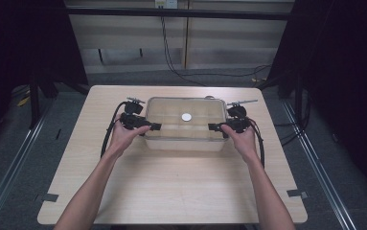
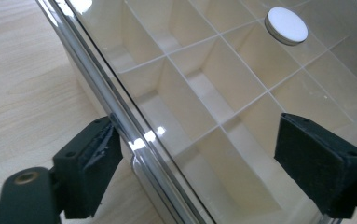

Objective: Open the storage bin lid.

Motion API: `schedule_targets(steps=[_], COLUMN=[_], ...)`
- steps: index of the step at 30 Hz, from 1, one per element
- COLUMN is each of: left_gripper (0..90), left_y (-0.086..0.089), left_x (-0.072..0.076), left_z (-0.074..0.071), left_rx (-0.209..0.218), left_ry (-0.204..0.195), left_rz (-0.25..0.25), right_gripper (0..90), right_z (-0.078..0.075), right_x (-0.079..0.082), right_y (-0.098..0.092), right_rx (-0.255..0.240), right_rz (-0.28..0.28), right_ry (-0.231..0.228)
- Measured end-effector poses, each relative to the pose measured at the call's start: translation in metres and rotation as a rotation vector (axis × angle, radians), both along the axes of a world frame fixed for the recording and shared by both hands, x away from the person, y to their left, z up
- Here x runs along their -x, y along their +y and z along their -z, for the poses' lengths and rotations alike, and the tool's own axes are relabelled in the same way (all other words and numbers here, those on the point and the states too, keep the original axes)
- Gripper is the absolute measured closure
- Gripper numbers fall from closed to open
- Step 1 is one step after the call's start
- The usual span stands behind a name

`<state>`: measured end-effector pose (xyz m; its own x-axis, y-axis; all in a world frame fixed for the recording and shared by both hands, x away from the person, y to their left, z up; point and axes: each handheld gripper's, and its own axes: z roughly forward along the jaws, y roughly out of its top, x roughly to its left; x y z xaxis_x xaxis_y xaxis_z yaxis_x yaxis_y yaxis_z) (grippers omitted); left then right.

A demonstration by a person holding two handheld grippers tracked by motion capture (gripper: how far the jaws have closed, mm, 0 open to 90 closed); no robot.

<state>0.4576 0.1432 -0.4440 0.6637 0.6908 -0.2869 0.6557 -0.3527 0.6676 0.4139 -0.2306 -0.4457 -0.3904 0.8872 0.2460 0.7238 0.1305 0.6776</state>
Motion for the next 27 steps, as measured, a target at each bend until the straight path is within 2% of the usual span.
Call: schedule_targets(steps=[3,6,8,13,15,17,19,27], left_gripper=[22.1,22.9,27.4,32.4,33.1,33.9,35.5,42.4], left_y=[0.003,0.003,0.005,0.009,0.011,0.012,0.013,0.016], left_x=[0.002,0.004,0.005,0.006,0.007,0.008,0.009,0.012], left_z=[-0.001,-0.003,-0.006,-0.006,-0.005,-0.003,-0.003,-0.01], left_rx=[0.011,0.007,0.013,0.037,0.059,0.078,0.086,0.086], left_ry=[-0.025,-0.06,-0.079,-0.087,-0.092,-0.095,-0.098,-0.13], left_rz=[-0.022,-0.028,-0.03,-0.036,-0.051,-0.057,-0.058,-0.059], right_gripper=[9.7,14.1,20.3,26.3,30.9,35.4,38.2,44.5], right_z=[-0.001,-0.003,-0.004,-0.005,-0.006,-0.007,-0.006,-0.01], right_x=[0.002,0.003,0.005,0.006,0.007,0.012,0.014,0.018], right_y=[0.0,-0.001,-0.004,-0.01,-0.012,-0.016,-0.02,-0.024], right_rx=[0.019,0.021,-0.009,-0.048,-0.067,-0.098,-0.114,-0.143], right_rz=[0.013,0.028,0.044,0.043,0.044,0.046,0.045,0.053], right_ry=[-0.023,-0.042,-0.062,-0.082,-0.09,-0.136,-0.144,-0.17])
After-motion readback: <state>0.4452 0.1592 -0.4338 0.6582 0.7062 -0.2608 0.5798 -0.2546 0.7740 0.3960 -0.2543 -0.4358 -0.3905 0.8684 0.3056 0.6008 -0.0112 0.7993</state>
